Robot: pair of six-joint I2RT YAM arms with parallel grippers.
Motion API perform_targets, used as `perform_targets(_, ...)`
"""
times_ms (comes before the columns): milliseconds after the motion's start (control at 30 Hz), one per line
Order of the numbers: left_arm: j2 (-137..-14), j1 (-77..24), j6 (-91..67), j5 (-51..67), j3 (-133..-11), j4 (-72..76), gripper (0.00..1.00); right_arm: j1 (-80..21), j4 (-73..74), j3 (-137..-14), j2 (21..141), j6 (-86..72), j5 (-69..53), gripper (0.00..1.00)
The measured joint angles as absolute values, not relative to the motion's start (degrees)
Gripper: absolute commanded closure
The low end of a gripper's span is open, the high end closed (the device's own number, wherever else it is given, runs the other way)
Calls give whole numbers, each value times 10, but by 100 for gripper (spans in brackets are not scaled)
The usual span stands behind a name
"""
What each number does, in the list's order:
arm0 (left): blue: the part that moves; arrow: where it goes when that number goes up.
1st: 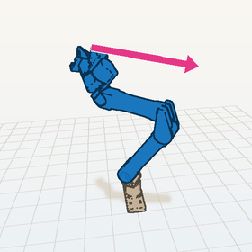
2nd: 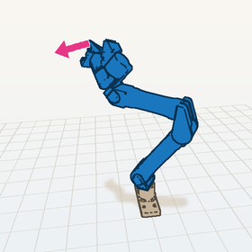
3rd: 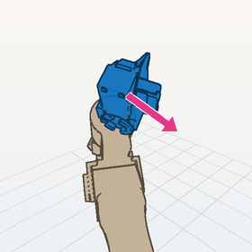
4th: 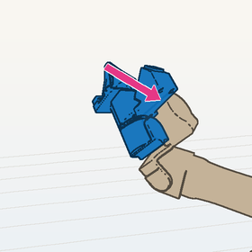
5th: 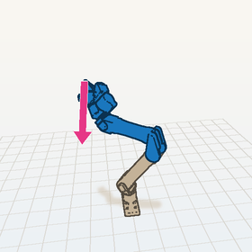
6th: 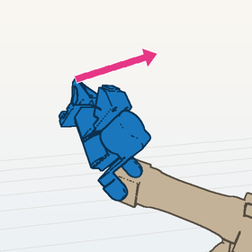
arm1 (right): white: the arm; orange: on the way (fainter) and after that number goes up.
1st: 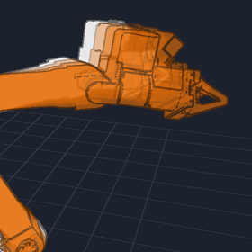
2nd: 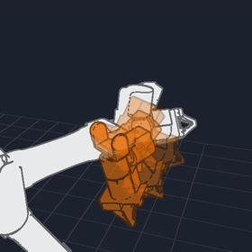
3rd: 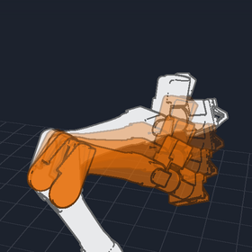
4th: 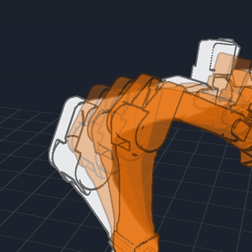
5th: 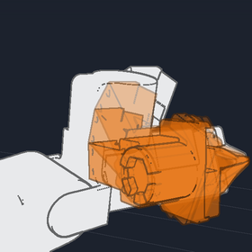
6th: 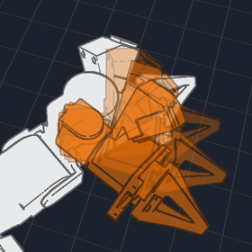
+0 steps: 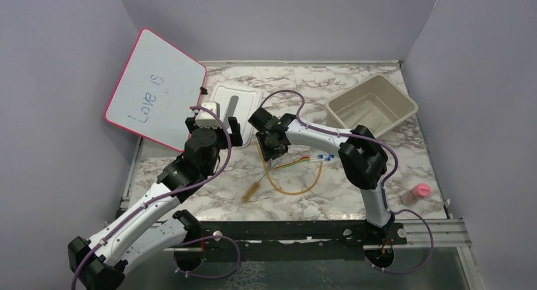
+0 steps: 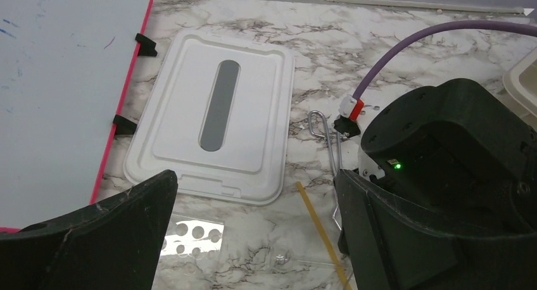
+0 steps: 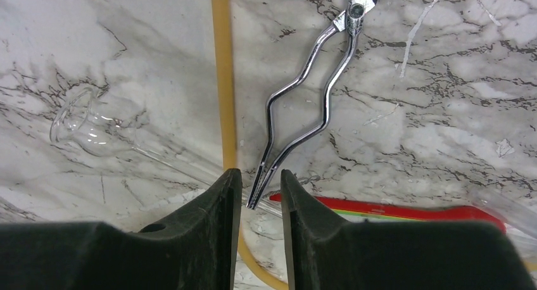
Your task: Organize the chemistry lab equipment
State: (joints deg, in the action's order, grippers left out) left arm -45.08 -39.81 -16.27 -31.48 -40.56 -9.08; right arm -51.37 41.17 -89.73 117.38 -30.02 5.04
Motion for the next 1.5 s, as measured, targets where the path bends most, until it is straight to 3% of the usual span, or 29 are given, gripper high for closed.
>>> perform_targets(600,-451,-398,-163,-315,-404,-91,2,-517,435,-900,1195,-302,51,64)
perform_targets(833,-451,-398,-163,-315,-404,-91,2,-518,449,-899,1195,-302,65,75)
perform_targets(1200,-451,-398,-166,-315,-403,-90,2,-517,446,-893,1195,-313,65,83)
perform_targets(1400,-450,-397,-176,-313,-391,-79,2,-517,442,-891,1194,-336,66,99)
perform_targets(1500,-450,-397,-181,-310,-389,-78,2,-517,432,-883,1189,-347,69,99)
